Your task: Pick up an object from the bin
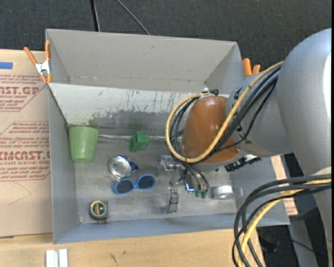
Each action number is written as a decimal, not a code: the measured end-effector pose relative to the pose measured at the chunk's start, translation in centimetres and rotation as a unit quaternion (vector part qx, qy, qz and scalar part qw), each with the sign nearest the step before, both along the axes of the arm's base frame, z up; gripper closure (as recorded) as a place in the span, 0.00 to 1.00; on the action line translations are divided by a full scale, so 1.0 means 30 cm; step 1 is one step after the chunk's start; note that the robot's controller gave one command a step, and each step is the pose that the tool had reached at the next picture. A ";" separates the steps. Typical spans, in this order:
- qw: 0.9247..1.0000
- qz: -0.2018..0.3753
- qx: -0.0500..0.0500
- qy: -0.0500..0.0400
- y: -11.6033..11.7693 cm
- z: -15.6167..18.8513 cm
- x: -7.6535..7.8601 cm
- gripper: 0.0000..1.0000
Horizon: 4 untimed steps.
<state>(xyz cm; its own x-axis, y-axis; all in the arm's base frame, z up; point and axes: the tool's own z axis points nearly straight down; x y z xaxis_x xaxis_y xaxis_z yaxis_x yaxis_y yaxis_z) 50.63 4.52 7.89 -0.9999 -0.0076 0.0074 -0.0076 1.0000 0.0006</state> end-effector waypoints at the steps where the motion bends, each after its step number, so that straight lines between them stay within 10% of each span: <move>1: 1.000 0.000 0.000 -0.003 0.000 0.009 0.008 1.00; 2: 1.000 0.000 0.000 -0.003 0.000 0.009 0.008 0.00; 3: 0.996 0.089 0.000 -0.008 -0.096 0.310 0.124 0.00; 4: 0.988 0.152 -0.001 -0.003 -0.397 0.091 0.170 0.00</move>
Offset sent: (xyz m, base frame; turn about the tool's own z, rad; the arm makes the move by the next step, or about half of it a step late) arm 0.0000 0.0000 0.0000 0.0000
